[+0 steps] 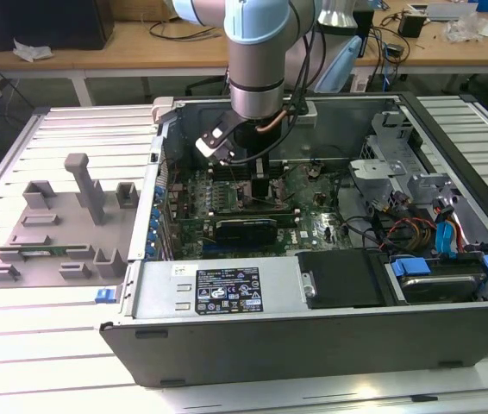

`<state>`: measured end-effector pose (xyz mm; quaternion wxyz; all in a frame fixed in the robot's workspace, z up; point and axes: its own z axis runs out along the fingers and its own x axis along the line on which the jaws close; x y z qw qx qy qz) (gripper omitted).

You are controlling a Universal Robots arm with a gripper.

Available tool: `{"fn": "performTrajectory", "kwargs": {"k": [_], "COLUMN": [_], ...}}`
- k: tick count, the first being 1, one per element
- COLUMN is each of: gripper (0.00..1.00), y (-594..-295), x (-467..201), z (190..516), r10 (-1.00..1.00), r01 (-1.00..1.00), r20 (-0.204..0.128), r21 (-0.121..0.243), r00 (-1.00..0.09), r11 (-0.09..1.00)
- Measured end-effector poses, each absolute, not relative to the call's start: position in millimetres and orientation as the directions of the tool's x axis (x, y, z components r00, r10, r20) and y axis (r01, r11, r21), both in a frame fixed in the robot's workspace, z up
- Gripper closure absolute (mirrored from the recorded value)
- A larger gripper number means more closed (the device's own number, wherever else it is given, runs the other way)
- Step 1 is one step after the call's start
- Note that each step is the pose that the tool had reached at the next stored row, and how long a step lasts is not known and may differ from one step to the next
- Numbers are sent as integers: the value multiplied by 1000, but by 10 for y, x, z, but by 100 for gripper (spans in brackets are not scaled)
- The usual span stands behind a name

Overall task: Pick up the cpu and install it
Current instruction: 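Place the cpu into insertion slot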

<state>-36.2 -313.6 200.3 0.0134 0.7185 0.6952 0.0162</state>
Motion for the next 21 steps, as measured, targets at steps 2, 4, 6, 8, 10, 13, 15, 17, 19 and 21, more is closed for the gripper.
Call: {"fn": "performTrajectory", "kwargs": {"k": [2,4,6,8,10,13,15,17,19,21], "gripper": [45,45,45,45,45,45,45,45,45,45], "y": [-3133,-3122,-3119,-3119,-3118,-3119,-3119,-3119,-3119,-3119], "x": [-363,-362,-362,-361,-361,-361,-358,-354,-353,-353], "z": [1998,1993,1993,1992,1990,1977,1974,1972,1970,1963], "r10": [999,999,999,999,999,999,999,999,999,999], "r01": [999,999,999,999,999,999,999,999,999,999], "r20": [5,5,5,5,5,4,4,4,4,4], "r21": [42,42,42,42,42,42,42,42,42,42], "r00": [33,33,33,33,33,33,33,33,33,33], "r11": [-33,-33,-33,-33,-33,-33,-33,-33,-33,-33]}}
